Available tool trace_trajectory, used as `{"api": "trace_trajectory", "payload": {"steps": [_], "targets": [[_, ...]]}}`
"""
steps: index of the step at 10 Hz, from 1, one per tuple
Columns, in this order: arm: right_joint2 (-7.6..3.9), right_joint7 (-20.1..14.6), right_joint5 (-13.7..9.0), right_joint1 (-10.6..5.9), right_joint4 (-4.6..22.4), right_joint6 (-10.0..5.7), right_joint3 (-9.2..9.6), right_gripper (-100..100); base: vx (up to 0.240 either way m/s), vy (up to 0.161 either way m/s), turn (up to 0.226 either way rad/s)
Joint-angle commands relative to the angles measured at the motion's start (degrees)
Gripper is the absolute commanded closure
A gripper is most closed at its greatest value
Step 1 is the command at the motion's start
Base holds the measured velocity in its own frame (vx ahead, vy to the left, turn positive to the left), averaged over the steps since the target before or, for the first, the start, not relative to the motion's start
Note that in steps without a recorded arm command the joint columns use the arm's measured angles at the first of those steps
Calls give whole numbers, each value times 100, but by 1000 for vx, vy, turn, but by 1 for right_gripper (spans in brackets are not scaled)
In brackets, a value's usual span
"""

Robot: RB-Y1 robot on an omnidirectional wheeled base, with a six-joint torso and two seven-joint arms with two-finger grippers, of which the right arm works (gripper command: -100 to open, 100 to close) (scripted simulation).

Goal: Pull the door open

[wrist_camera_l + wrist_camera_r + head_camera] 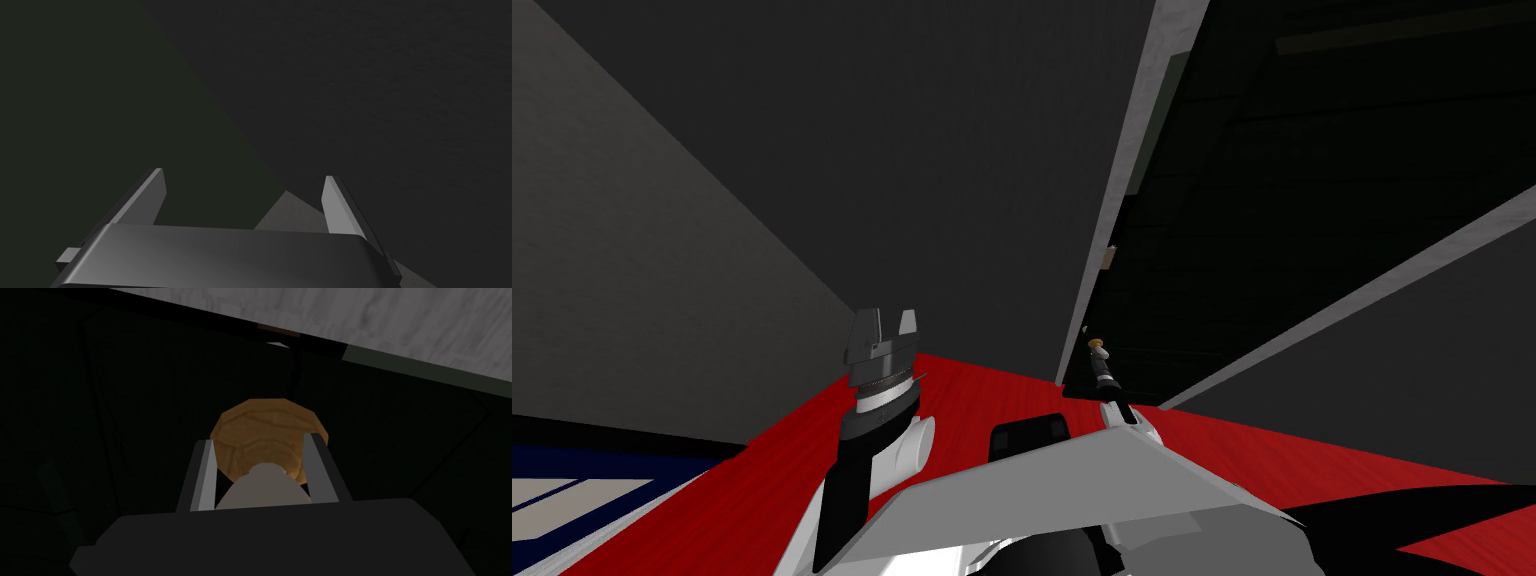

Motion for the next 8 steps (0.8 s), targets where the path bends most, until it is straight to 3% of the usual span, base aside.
{"api": "trace_trajectory", "payload": {"steps": [1,8], "targets": [[-142,-46,-82,93,-72,83,-158,100,-12,-4,0],[-142,-46,-82,93,-72,83,-158,100,3,3,-3]]}}
